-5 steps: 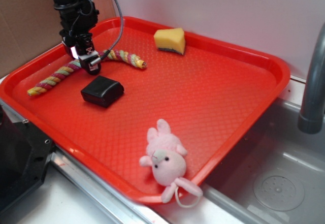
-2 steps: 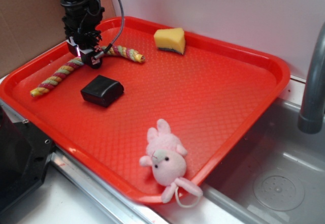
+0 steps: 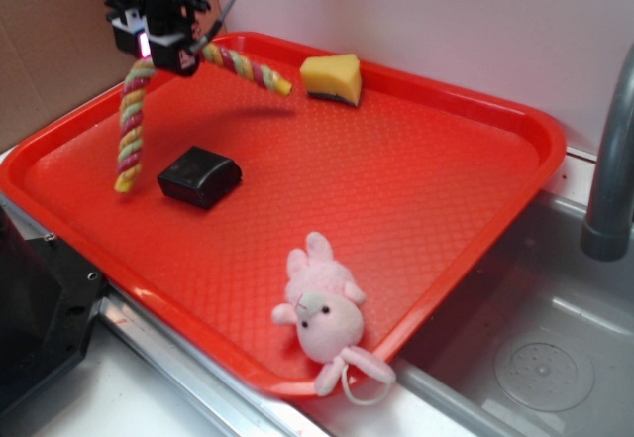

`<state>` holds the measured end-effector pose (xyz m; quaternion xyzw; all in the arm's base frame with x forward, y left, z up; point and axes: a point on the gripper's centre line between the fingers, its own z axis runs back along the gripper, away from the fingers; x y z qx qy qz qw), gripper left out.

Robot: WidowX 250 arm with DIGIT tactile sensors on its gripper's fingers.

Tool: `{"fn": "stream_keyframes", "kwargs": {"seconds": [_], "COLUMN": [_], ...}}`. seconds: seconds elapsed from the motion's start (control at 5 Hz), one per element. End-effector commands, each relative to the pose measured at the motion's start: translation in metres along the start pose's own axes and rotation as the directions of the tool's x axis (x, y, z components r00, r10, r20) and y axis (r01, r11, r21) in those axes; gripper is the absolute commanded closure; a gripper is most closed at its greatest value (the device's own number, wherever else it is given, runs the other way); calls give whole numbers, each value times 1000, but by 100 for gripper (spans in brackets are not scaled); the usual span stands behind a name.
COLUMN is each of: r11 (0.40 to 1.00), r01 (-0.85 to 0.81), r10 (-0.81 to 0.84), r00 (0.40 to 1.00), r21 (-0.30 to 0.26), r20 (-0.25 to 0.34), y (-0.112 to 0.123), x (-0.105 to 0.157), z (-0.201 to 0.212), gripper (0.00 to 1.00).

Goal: Grab the multicolored rope.

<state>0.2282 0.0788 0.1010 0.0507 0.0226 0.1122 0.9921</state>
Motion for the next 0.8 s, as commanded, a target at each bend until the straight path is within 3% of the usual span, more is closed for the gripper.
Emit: {"fn": "stream_keyframes", "kwargs": {"seconds": [0.0, 0.4, 0.6], "r11": [991, 990, 989], "r01": [32, 17, -21], "r10": [-16, 7, 42], "r00": [993, 986, 990], "r21": [-132, -142, -149], "r20": [121, 167, 136], "y": [-33, -53, -60], "x": [-11, -35, -30], "z": [87, 126, 121], "gripper": [100, 100, 100]}}
